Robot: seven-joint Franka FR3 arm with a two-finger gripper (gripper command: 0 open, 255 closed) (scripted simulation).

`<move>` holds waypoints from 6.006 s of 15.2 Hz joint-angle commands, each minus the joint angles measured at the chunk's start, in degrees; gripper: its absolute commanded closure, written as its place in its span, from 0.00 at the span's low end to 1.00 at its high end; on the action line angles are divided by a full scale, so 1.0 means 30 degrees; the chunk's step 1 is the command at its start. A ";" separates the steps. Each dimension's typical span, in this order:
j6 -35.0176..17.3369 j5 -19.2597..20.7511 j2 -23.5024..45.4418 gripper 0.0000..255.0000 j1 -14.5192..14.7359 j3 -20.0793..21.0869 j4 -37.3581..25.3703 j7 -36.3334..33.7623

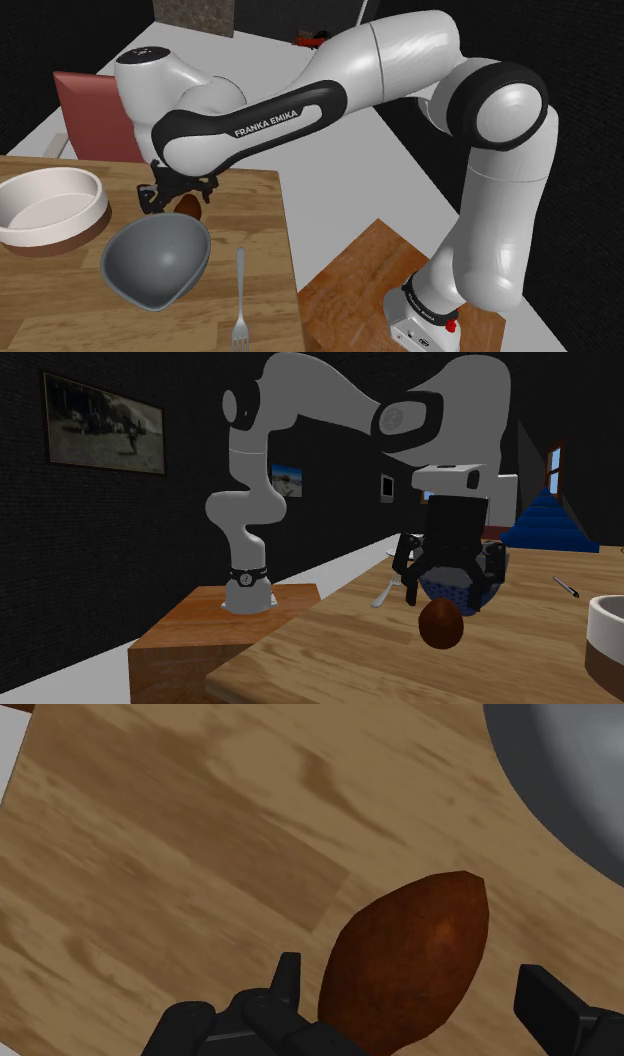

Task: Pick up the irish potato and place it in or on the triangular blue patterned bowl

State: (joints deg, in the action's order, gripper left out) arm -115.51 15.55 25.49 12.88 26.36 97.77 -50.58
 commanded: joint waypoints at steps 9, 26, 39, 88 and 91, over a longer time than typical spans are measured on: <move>-0.0750 0.0264 0.0455 0.00 0.0051 -0.0144 0.0334 -0.0157; 0.0462 -0.0141 -0.0232 1.00 -0.0056 0.0060 -0.0268 0.0140; 0.3292 -0.0800 -0.1298 1.00 -0.0127 0.0359 -0.2173 0.0678; 0.3883 -0.1368 -0.2601 1.00 0.2835 0.2096 -0.1172 -0.3896; 0.3883 -0.1368 -0.2601 1.00 0.2835 0.2096 -0.1172 -0.3896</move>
State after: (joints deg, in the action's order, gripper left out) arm -103.86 11.45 17.69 21.39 32.65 94.25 -62.27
